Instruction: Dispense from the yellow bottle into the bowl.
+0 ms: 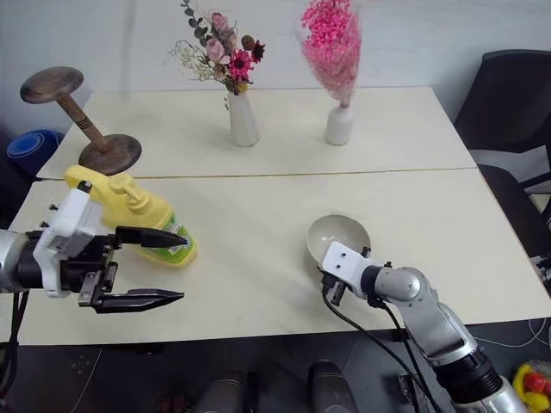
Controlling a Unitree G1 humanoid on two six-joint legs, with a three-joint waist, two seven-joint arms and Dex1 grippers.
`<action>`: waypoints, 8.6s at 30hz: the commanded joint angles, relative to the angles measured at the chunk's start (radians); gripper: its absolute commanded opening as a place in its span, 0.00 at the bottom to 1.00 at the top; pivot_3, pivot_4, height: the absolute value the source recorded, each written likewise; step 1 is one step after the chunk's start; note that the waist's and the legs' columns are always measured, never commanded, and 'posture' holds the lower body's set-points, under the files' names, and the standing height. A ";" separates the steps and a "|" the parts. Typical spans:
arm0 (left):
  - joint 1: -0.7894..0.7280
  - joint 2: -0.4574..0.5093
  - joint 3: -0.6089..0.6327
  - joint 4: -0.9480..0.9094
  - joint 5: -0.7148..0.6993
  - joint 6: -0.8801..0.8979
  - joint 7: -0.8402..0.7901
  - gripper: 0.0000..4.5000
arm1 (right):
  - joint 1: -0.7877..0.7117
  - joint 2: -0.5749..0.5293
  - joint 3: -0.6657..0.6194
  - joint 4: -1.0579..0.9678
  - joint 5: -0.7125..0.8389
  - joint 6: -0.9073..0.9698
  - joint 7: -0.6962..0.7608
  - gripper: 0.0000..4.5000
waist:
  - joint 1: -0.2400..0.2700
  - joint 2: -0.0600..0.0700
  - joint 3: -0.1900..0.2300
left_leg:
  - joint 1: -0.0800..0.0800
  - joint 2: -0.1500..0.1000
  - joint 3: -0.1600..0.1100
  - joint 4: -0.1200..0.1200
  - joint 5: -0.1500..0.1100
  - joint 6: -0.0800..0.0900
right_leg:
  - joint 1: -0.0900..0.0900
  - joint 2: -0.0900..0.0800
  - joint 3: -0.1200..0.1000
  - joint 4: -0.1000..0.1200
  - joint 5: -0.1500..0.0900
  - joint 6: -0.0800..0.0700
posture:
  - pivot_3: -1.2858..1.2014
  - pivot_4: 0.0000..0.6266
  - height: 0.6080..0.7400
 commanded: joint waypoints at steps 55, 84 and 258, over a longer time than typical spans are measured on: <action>-0.198 0.142 0.087 0.529 0.379 -0.216 -0.272 0.06 | -1.058 0.451 0.370 0.444 0.185 -0.397 0.827 0.00 | -0.079 -0.011 0.003 | -0.017 0.000 0.000 0.006 0.004 -0.006 | -0.029 -0.005 -0.017 0.028 -0.001 -0.002 | 0.52 0.24 1.00; -0.056 0.102 0.239 0.390 0.382 -0.154 -0.244 0.03 | -1.139 0.554 0.357 0.494 0.024 0.027 0.657 0.00 | -0.079 -0.011 0.003 | -0.018 0.000 -0.002 0.008 0.003 -0.007 | -0.030 -0.005 -0.016 0.029 -0.001 -0.003 | 0.52 0.24 1.00; 0.112 0.152 0.641 0.041 0.102 0.339 -0.235 0.91 | -0.701 0.077 0.252 0.630 -0.145 -0.506 0.424 0.00 | -0.060 -0.003 -0.005 | -0.018 -0.004 -0.007 0.004 0.001 -0.007 | -0.028 -0.004 -0.014 0.020 -0.001 -0.003 | 0.52 0.24 1.00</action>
